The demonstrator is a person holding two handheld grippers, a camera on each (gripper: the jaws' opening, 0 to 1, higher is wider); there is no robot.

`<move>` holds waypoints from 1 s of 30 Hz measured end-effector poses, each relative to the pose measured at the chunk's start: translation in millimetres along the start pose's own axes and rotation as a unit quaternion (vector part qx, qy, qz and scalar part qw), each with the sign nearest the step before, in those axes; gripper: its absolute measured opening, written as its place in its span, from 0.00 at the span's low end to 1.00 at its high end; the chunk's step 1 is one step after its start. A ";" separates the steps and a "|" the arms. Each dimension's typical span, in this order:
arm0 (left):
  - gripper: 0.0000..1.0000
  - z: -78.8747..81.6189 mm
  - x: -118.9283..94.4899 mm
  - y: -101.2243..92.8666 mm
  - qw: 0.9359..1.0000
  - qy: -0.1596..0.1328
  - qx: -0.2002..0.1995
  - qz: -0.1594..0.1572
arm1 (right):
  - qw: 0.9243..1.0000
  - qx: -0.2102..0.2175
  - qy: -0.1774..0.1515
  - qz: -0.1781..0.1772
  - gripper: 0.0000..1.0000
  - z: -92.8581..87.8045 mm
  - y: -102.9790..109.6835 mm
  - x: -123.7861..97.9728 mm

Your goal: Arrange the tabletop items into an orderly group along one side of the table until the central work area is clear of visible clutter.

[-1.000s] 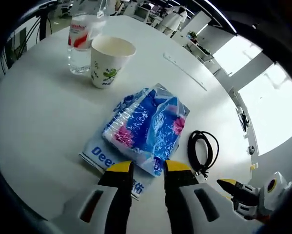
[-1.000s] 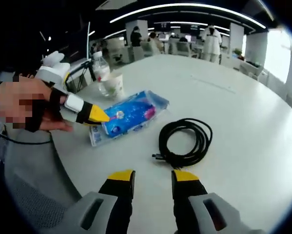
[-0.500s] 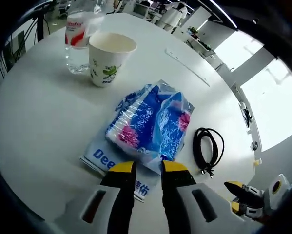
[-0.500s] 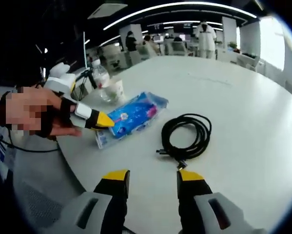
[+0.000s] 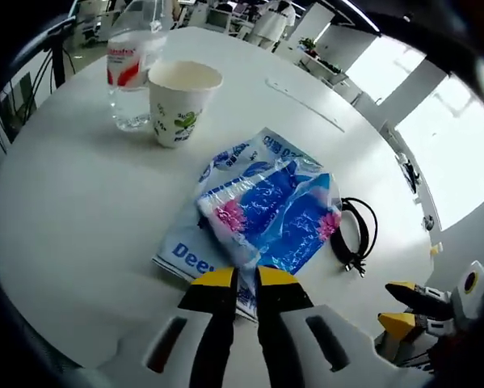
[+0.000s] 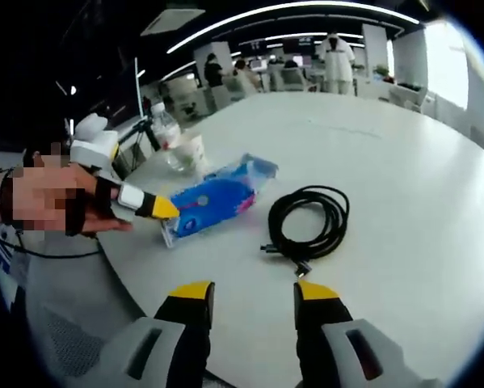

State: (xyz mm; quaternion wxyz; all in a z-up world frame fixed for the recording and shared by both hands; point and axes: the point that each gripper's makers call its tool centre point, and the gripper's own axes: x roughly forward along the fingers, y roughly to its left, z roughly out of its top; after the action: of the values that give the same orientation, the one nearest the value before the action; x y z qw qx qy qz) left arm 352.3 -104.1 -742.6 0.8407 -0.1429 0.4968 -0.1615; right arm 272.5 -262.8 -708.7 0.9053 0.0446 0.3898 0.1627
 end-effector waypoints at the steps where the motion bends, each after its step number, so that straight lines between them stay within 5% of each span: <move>1: 0.04 -1.6 -0.7 0.1 1.000 0.001 0.008 0.001 | 1.000 0.001 0.001 0.000 0.38 -1.0 0.6 0.3; 6: 0.03 -7.2 -3.7 -0.1 0.998 0.007 0.069 0.002 | 1.000 0.007 0.005 0.001 0.38 -6.0 3.8 2.8; 30: 0.00 -33.8 -24.1 -1.6 0.988 0.021 0.150 -0.028 | 1.000 0.008 0.021 0.021 0.36 -4.5 28.2 21.1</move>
State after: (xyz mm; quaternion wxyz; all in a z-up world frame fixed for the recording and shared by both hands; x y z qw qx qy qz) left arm 311.3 -98.2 -738.7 0.8373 -0.0253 0.4800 -0.2606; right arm 275.5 -229.5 -720.5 0.8928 0.0569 0.4091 0.1797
